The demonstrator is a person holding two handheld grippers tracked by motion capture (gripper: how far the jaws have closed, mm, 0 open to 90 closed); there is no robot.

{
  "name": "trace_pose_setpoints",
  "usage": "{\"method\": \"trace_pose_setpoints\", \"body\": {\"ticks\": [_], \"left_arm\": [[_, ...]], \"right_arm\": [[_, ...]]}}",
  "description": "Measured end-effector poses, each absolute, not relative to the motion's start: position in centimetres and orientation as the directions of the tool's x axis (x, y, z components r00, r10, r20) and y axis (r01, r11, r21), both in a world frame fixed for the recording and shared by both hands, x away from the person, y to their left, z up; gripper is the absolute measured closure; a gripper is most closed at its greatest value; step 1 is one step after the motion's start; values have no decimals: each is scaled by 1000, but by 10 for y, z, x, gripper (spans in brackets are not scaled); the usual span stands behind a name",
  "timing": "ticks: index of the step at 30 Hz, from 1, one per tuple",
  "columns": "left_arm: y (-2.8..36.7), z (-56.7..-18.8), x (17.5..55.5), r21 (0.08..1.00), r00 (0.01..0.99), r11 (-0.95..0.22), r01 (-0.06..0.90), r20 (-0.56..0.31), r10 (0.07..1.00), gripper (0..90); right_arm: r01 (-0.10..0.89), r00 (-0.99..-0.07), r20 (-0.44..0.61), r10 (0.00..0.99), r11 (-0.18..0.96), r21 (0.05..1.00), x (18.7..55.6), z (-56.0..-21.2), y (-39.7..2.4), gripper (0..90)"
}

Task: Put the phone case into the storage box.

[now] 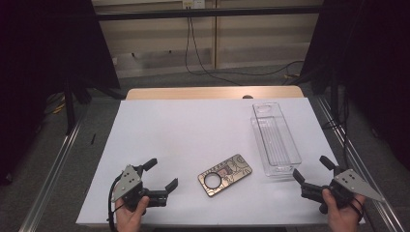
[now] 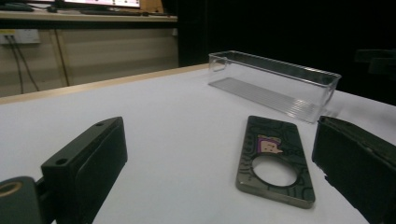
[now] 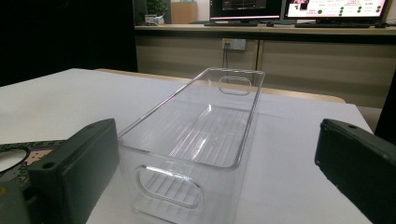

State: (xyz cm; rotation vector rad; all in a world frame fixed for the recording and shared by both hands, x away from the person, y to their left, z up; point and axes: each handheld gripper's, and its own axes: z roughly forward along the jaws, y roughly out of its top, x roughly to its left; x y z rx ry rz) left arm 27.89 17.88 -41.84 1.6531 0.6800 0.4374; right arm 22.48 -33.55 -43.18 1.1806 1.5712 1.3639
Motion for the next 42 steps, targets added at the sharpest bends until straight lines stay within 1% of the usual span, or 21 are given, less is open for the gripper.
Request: {"method": "trace_pose_setpoints", "body": {"ticks": [5,13,20,25,32,38,40,42], "left_arm": [[167,-415,280,978,778,-107,179,-75,623,34],[150,-415,285,973,811,-132,187,-76,581,33],[136,-413,288,974,820,-133,185,-79,567,32],[124,-412,291,971,838,-149,185,-76,541,33],[107,-408,300,969,863,-177,170,-60,502,45],[97,-404,309,965,873,-184,188,-78,481,51],[93,-401,313,964,874,-196,179,-64,482,65],[89,-399,317,961,880,-205,186,-71,469,66]], "right_arm": [[177,-318,41,947,17,984,225,-432,-335,0],[176,-319,38,947,20,984,225,-432,-334,0],[168,-315,35,948,19,986,224,-432,-335,0],[172,-316,36,948,20,985,225,-432,-335,0],[167,-309,37,950,16,986,224,-432,-336,0],[167,-313,36,949,17,986,224,-432,-335,0],[167,-314,36,949,18,986,224,-432,-335,0],[170,-313,38,949,17,985,224,-432,-335,0]]}}
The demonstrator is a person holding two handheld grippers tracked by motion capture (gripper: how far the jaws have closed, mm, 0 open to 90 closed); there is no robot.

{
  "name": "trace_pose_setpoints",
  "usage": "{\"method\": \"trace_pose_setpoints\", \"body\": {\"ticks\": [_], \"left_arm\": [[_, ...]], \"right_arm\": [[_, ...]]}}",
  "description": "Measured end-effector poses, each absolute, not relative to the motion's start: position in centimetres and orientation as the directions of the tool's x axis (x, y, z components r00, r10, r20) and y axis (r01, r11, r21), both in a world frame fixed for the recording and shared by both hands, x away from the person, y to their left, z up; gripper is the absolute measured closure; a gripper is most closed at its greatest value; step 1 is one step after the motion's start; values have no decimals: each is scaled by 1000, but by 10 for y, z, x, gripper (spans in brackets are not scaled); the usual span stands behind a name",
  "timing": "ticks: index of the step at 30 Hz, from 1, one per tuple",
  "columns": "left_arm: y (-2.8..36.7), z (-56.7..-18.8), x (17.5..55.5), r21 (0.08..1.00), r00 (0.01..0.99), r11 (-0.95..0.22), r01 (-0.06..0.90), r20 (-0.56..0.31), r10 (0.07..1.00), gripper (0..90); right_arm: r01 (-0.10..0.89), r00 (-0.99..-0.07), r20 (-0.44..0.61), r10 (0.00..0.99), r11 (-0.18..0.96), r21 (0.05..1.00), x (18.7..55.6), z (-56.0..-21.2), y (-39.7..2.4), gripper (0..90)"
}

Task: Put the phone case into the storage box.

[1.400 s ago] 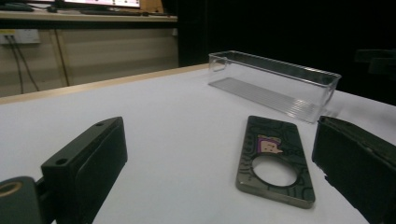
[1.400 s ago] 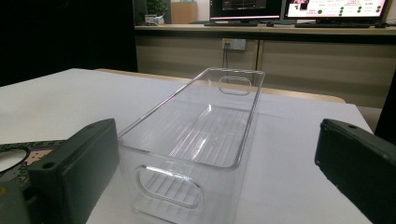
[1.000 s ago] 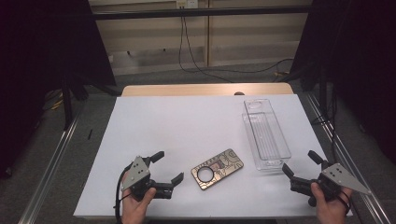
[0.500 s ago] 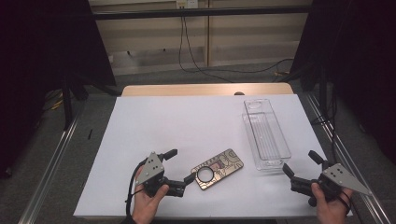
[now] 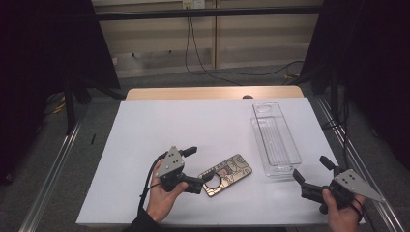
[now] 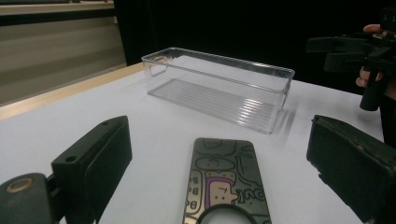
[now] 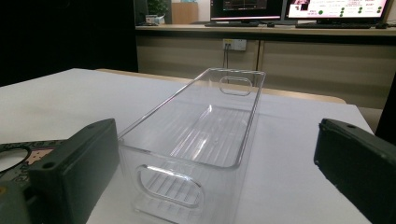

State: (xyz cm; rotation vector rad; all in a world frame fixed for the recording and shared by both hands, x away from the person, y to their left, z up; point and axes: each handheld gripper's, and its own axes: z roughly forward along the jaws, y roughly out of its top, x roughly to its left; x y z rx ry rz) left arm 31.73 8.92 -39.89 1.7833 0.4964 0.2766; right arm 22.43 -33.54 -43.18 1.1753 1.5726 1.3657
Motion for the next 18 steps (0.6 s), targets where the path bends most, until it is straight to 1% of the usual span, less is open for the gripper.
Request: {"method": "trace_pose_setpoints", "body": {"ticks": [2,5,8,11,14,18], "left_arm": [[84,-397,321,956,888,-222,193,-74,454,72],[77,-393,324,938,900,-292,188,-45,434,79],[71,-393,328,931,907,-303,204,-64,416,96],[63,-392,332,919,920,-341,199,-55,389,105],[57,-393,338,906,930,-366,212,-72,362,123],[56,-395,343,894,928,-373,248,-108,358,134]], "right_arm": [[170,-315,36,948,19,985,224,-432,-335,0],[175,-318,34,947,23,984,224,-432,-335,0],[175,-319,36,947,21,984,224,-432,-335,0],[176,-317,40,948,18,984,224,-432,-335,0],[176,-320,40,947,17,984,224,-432,-334,0],[176,-321,36,946,22,984,224,-433,-335,0]]}}
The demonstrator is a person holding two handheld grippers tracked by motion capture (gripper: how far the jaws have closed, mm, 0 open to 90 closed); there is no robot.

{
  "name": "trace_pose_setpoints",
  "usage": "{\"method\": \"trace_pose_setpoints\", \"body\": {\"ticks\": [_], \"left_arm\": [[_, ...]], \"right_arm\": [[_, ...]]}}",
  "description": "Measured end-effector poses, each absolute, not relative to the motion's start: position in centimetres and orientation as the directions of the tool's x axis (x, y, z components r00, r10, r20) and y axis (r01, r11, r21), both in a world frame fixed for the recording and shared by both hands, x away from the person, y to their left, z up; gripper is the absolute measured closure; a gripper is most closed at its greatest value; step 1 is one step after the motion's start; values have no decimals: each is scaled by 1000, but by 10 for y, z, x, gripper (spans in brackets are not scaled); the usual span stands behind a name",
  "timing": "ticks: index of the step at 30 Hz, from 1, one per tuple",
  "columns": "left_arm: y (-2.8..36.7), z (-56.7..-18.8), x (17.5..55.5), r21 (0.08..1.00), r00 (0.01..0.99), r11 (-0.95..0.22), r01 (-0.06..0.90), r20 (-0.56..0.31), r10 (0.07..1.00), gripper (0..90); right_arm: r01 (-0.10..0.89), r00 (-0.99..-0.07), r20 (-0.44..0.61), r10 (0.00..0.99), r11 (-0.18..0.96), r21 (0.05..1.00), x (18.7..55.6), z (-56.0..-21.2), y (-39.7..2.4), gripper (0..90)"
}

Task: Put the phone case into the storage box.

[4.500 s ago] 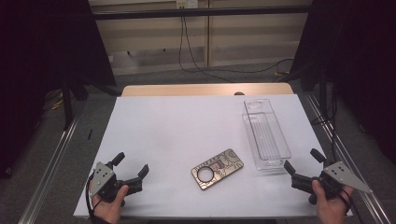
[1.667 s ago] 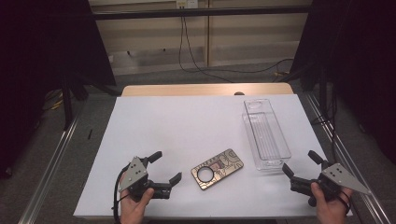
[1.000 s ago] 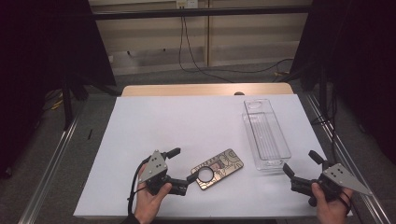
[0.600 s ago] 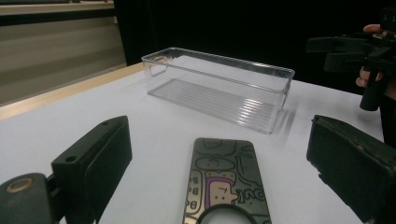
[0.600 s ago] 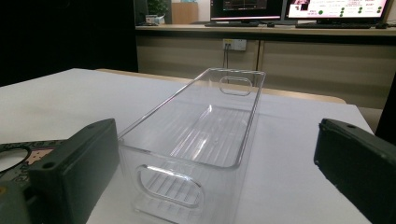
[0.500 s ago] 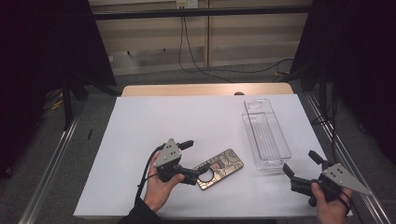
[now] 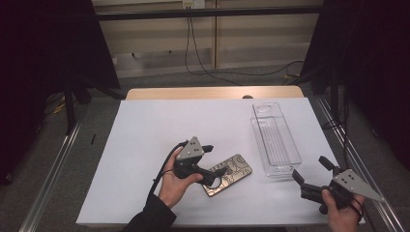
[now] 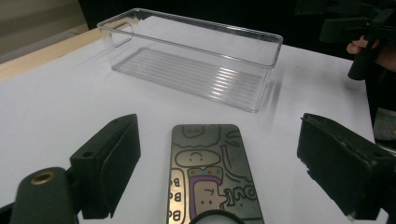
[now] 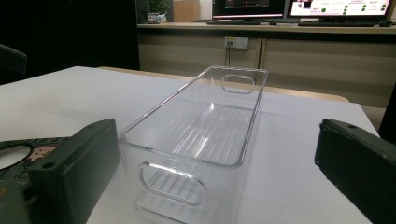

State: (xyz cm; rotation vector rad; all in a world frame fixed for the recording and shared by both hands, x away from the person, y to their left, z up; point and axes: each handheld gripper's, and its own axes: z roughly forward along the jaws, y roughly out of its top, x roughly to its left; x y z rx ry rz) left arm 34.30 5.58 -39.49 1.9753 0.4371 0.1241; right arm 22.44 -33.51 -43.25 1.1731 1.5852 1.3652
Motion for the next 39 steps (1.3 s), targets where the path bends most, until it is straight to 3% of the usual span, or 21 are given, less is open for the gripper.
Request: {"method": "trace_pose_setpoints", "body": {"ticks": [8,15,19,25,39], "left_arm": [[55,-399,341,833,926,-480,275,-95,366,60],[55,-401,341,796,936,-540,275,-94,339,65],[54,-401,339,784,937,-553,282,-101,334,248],[54,-403,341,767,936,-568,299,-120,331,366],[51,-407,340,699,952,-652,293,-151,266,830]], "right_arm": [[178,-323,37,946,22,984,224,-432,-334,0],[174,-321,37,946,20,985,223,-432,-335,0],[176,-322,39,946,19,984,223,-432,-334,0],[177,-322,38,946,21,984,223,-432,-334,0],[187,-327,41,944,23,982,223,-433,-334,0]]}}
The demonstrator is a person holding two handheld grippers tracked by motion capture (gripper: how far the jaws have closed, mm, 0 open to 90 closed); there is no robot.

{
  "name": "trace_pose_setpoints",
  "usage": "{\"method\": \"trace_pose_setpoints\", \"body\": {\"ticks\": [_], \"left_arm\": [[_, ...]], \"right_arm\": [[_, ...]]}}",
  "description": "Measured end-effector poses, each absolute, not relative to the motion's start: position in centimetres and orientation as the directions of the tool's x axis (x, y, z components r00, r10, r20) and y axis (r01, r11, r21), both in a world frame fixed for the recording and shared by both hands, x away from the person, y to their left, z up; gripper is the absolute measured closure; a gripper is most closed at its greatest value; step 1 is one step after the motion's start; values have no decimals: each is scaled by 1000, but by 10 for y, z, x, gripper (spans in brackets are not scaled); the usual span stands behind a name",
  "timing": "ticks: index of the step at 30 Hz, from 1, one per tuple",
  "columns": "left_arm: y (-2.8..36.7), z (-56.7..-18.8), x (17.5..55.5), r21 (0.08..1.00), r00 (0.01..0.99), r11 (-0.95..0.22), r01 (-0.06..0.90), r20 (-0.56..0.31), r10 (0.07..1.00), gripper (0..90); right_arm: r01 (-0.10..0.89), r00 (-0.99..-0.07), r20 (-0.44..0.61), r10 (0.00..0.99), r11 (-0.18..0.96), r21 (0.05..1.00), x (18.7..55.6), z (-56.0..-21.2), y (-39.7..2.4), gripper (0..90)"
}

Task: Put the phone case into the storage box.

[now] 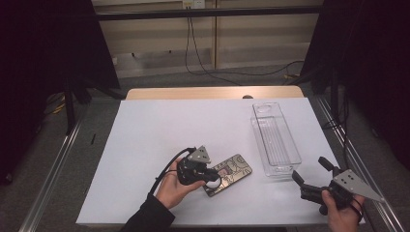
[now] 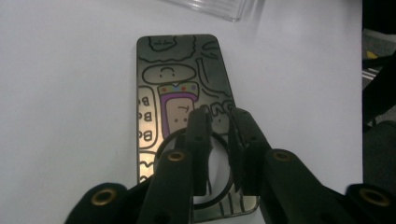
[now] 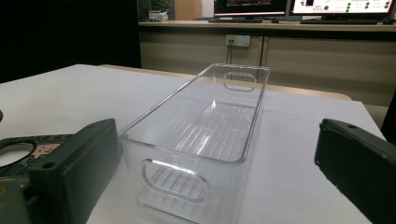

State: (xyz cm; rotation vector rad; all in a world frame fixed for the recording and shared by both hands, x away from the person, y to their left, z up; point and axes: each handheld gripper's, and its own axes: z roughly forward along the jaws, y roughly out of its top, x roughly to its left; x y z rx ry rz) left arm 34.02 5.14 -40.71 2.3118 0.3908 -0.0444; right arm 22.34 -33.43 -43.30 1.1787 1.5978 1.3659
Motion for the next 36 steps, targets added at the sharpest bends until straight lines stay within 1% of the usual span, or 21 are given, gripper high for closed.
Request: {"method": "trace_pose_setpoints", "body": {"ticks": [1,6,8,10,13,15,18,20,21,23,26,30,36], "left_arm": [[51,-407,340,694,952,-657,293,-152,264,857],[48,-409,336,672,960,-689,272,-143,240,900],[46,-410,335,656,965,-708,259,-143,221,900],[43,-413,332,648,961,-711,273,-155,227,900],[39,-415,330,638,963,-722,268,-171,206,900],[37,-417,328,633,960,-722,279,-173,219,900],[32,-422,327,608,959,-742,282,-190,209,900],[31,-424,326,599,959,-750,282,-186,212,900],[29,-426,325,587,956,-756,291,-206,208,900],[26,-428,323,576,959,-768,282,-194,207,900],[24,-432,323,582,955,-759,292,-218,200,900],[21,-437,320,563,957,-776,284,-212,196,900],[21,-439,320,570,955,-768,291,-218,200,900]], "right_arm": [[188,-328,41,944,22,982,223,-433,-334,0],[188,-327,42,944,22,982,223,-433,-334,0],[188,-328,42,944,22,982,223,-433,-334,0],[188,-330,39,943,25,982,223,-433,-334,0],[189,-333,41,942,24,982,223,-433,-334,0],[189,-333,41,942,24,982,223,-433,-334,0],[189,-333,41,942,24,982,223,-433,-334,0],[189,-332,41,942,24,982,223,-433,-334,0],[189,-332,41,942,24,982,223,-433,-334,0],[190,-332,41,942,24,982,223,-433,-334,0],[189,-333,41,942,25,982,223,-433,-334,0],[189,-332,41,942,24,982,223,-433,-334,0],[189,-331,41,943,24,982,223,-433,-334,0]]}}
